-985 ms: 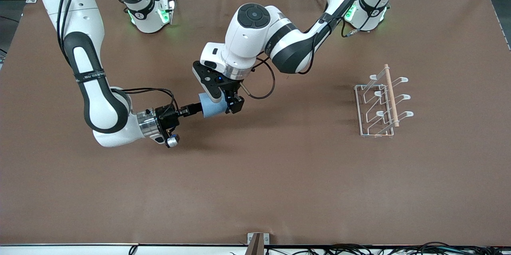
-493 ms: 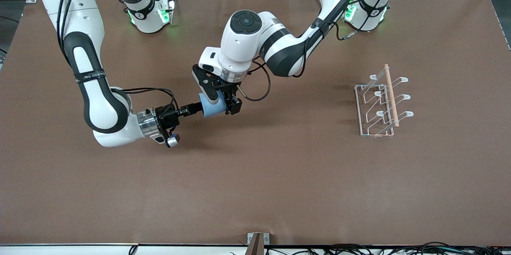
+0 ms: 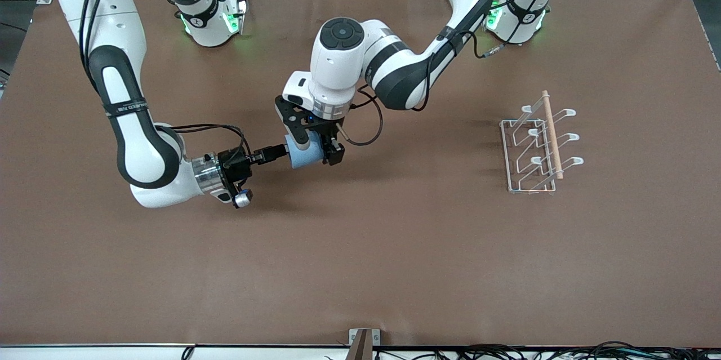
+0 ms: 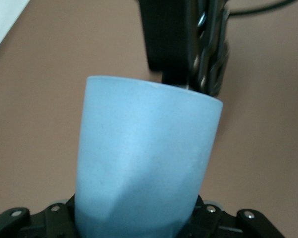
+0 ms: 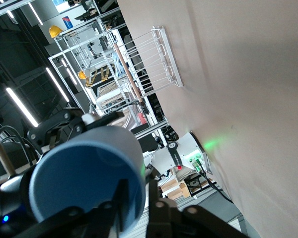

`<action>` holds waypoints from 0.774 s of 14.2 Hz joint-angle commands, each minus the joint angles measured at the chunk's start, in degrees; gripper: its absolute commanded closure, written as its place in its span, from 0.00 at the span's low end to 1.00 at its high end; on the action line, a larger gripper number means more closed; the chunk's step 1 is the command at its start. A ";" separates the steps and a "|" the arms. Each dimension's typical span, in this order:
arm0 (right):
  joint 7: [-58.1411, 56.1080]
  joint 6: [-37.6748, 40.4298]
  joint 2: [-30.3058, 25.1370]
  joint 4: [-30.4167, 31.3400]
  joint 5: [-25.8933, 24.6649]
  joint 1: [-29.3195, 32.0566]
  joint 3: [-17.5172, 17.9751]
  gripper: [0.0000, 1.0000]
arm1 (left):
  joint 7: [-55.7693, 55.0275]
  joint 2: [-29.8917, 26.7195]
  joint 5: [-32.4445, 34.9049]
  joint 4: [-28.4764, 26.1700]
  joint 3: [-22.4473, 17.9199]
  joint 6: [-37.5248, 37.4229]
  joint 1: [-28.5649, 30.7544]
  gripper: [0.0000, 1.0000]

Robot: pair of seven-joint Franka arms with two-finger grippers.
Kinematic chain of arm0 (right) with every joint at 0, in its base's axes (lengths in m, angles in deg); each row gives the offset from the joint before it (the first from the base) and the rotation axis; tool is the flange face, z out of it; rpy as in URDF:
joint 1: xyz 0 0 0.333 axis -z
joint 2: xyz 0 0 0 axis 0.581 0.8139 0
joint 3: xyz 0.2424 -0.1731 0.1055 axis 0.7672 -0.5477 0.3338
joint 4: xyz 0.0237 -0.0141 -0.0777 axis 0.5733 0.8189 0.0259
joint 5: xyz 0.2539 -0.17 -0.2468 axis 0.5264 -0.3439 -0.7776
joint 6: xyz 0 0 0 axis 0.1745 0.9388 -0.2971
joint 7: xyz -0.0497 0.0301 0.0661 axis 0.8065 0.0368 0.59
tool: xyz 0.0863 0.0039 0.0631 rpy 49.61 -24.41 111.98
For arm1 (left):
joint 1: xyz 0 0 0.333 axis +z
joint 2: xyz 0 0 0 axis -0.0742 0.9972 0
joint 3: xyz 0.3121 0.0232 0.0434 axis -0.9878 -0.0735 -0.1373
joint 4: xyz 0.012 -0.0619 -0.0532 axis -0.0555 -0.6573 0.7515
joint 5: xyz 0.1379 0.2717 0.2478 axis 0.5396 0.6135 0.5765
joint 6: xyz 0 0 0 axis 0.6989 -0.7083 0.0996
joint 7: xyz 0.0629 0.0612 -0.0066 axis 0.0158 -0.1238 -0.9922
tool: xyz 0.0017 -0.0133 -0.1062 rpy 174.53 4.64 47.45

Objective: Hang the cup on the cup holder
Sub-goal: 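Carry the cup to the rack with the left gripper while the right gripper withdraws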

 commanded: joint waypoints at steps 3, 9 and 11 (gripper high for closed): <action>0.25 -0.49 -1.31 2.31 -4.04 0.93 -1.72 0.00 | 0.37 -3.33 1.70 0.52 -2.75 -12.35 0.82 0.82; 0.25 -9.10 -9.21 7.15 -30.13 0.93 -11.12 0.00 | 4.13 -7.72 11.16 0.34 -4.17 -35.20 10.22 0.84; 0.25 -11.91 -11.41 7.06 -38.31 1.10 -12.80 0.00 | 9.48 -9.30 15.83 0.34 -4.17 -40.57 13.21 0.85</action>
